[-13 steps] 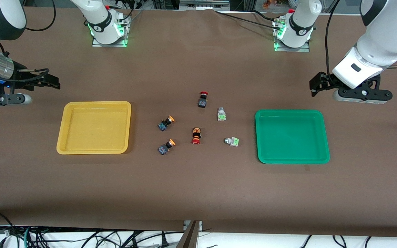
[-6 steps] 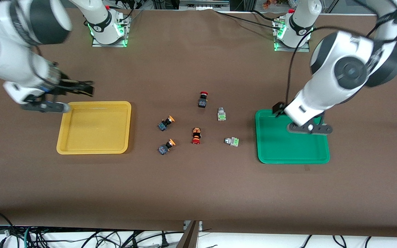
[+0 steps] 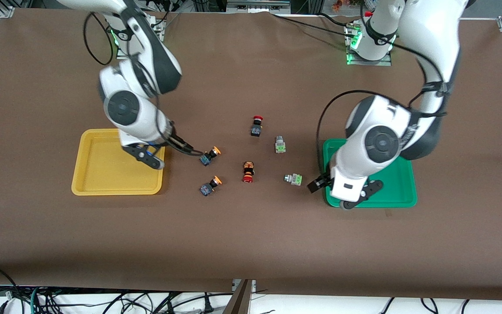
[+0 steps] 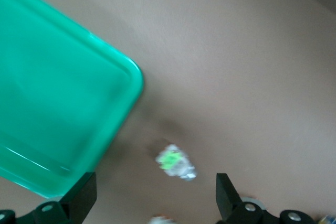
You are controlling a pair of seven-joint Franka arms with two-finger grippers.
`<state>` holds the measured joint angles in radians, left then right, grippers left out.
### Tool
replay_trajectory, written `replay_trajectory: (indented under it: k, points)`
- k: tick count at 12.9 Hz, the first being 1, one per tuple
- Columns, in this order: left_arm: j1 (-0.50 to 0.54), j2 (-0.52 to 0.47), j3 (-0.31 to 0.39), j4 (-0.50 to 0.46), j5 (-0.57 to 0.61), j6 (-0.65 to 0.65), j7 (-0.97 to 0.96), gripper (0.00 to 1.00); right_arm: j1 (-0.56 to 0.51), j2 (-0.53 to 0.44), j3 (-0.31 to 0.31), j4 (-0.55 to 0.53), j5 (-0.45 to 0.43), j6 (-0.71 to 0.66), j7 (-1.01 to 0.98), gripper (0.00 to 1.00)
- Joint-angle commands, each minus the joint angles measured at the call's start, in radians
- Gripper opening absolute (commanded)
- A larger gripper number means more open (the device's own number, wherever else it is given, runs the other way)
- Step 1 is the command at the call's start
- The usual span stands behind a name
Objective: Place green and yellow buttons in trays
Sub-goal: 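Lower both grippers onto a black button and a green button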
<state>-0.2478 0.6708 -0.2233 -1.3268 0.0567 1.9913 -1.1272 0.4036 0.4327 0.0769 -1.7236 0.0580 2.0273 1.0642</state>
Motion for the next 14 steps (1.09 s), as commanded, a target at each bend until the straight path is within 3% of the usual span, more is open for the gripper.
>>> replay_trajectory:
  k: [1, 3, 5, 12, 13, 14]
  points:
    - [-0.08, 0.076, 0.015, -0.018, 0.127, 0.114, -0.393, 1.0, 0.058, 0.099, -0.011, 0.019, 0.016, 0.077, 0.161, 1.0]
    - [-0.093, 0.098, 0.016, -0.095, 0.204, 0.237, -0.666, 1.0, 0.075, 0.153, -0.011, 0.018, 0.016, 0.158, 0.23, 1.0]
    - [-0.088, 0.095, 0.015, -0.17, 0.25, 0.302, -0.799, 1.0, 0.095, 0.19, -0.011, 0.018, 0.016, 0.197, 0.26, 1.0]
    - [-0.133, 0.167, 0.021, -0.186, 0.252, 0.34, -0.841, 1.0, 0.101, 0.233, -0.012, -0.004, 0.011, 0.248, 0.26, 0.98]
    - [-0.131, 0.167, 0.021, -0.184, 0.25, 0.349, -0.841, 0.8, 0.103, 0.236, -0.014, -0.002, 0.011, 0.252, 0.26, 0.92]
    - [-0.123, 0.168, 0.021, -0.177, 0.244, 0.35, -0.841, 0.54, 0.106, 0.242, -0.014, -0.002, 0.011, 0.264, 0.261, 0.77]
